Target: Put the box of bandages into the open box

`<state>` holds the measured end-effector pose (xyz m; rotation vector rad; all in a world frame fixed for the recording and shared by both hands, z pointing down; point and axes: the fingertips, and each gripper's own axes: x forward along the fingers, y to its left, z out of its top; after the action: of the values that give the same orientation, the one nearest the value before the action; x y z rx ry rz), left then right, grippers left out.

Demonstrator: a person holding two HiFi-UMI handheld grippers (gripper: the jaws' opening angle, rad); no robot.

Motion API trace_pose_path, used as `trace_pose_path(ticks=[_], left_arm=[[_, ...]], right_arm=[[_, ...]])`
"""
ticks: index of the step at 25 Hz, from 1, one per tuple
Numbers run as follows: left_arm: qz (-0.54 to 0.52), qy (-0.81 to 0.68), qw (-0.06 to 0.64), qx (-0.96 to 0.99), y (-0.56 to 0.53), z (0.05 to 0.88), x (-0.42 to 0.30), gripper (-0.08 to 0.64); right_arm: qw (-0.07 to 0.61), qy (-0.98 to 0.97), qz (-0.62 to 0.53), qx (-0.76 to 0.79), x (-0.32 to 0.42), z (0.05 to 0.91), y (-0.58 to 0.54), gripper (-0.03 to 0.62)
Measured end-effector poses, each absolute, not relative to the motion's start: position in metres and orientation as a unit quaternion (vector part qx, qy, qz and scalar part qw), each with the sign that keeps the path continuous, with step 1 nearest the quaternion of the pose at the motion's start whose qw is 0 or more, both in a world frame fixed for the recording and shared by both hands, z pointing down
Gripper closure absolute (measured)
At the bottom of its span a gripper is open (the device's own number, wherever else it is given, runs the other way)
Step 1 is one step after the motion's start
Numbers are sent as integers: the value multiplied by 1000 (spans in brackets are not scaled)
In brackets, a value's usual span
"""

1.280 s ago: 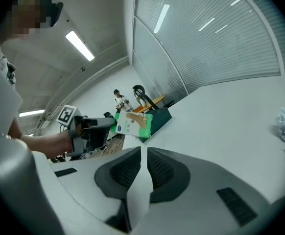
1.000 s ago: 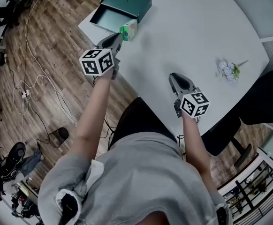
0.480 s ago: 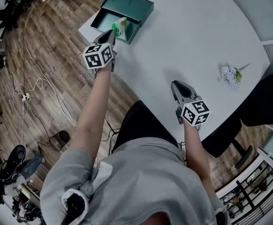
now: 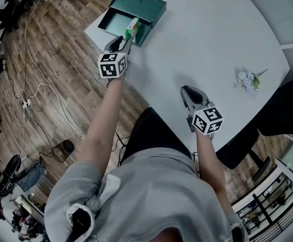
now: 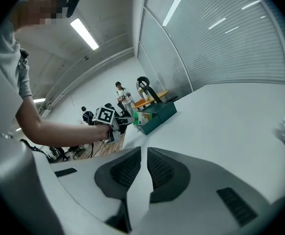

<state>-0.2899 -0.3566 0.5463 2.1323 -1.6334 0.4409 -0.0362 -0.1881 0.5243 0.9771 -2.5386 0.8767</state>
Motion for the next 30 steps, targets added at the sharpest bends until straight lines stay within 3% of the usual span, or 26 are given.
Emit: trace_pose_path(ticks=[1, 7, 11, 21, 30], left_arm=[[160, -587, 204, 766, -354, 545, -288, 362], [156, -596, 167, 770, -342, 517, -288, 354], [126, -598, 125, 782, -329, 466, -289, 508], [54, -568, 86, 817, -262, 383, -239, 540], [17, -543, 101, 833, -216, 355, -206, 540]], right_arm=[[140, -881, 301, 337, -37, 521, -189, 525], [124, -895, 275, 328, -48, 498, -206, 525], [99, -909, 236, 328, -62, 463, -217, 525], [37, -921, 146, 359, -51, 388, -212, 535], [8, -926, 109, 362, -40, 342, -196, 537]])
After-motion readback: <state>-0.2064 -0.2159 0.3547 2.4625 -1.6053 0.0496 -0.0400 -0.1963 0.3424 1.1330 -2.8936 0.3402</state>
